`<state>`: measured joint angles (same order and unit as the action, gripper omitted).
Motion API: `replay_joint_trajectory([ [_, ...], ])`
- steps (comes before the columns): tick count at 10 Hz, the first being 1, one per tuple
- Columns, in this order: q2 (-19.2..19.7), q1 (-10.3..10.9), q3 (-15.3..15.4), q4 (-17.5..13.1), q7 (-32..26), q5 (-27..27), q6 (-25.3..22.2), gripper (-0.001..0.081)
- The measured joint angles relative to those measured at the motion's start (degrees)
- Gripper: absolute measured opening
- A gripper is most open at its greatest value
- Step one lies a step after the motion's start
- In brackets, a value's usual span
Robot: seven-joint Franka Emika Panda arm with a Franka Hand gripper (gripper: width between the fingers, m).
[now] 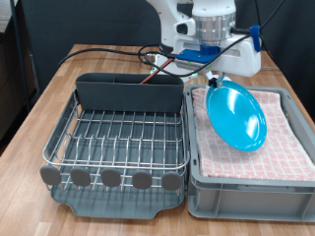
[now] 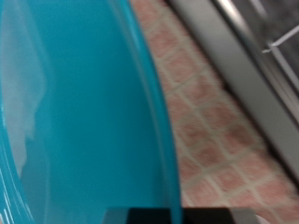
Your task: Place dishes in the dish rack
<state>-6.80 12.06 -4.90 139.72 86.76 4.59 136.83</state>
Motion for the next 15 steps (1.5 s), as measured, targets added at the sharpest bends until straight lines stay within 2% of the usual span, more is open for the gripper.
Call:
replay_joint_trajectory([
  [2, -2.2, -0.7, 0.0, -1.4, 2.3, -4.2, -6.4, 0.0018],
  [5, -4.4, -1.7, -0.5, -4.6, 1.9, -10.8, -15.8, 0.0018],
  [8, -5.1, -2.0, -1.2, -5.4, 3.0, -10.2, -16.4, 0.0018],
  [10, -5.1, -2.4, -1.4, -5.5, 2.0, -14.4, -18.5, 0.0018],
  [13, -5.9, -4.7, -3.5, -6.9, -6.6, -25.3, -23.7, 0.0018],
  [14, -5.9, -5.4, -4.6, -7.3, -10.9, -28.1, -23.0, 0.0018],
  [15, -5.9, -6.1, -6.3, -7.4, -15.9, -30.1, -20.0, 0.0018],
])
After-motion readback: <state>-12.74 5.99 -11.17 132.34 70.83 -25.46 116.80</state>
